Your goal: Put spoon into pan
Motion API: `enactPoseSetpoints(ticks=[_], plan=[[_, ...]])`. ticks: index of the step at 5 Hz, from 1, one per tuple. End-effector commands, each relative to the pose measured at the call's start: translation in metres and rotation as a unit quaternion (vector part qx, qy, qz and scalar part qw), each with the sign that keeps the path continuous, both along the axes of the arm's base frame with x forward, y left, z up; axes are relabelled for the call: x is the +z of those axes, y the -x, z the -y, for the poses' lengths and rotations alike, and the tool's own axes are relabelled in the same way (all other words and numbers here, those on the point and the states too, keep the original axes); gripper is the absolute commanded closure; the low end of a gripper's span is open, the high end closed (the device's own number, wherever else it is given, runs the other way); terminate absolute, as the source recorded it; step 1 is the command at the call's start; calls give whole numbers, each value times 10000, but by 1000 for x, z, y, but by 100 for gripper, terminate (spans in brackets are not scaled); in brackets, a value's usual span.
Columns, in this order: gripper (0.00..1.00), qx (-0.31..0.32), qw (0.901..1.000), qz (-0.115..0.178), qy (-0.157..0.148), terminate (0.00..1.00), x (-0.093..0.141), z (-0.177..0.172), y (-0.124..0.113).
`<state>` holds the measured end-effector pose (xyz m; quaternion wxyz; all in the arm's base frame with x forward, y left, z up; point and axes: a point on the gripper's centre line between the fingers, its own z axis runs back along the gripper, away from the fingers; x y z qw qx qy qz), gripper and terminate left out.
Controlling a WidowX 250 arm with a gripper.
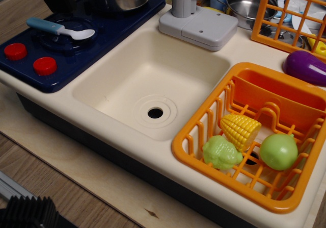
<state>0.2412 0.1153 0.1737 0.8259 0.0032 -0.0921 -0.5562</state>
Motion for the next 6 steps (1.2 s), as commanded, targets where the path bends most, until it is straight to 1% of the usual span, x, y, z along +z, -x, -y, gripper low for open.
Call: enactPoseSetpoints(ticks=[1, 2, 4, 5, 6], plan=[[0, 0, 10000, 0, 0, 0, 0, 0, 0], [0, 101, 9999, 38, 28, 0, -12, 4, 1], [0, 177, 9990, 259, 313, 0, -37, 2, 10], [0, 187, 9989, 256, 359, 0, -43, 0, 11], [100, 159, 9990, 245, 332, 0, -43, 0, 11]])
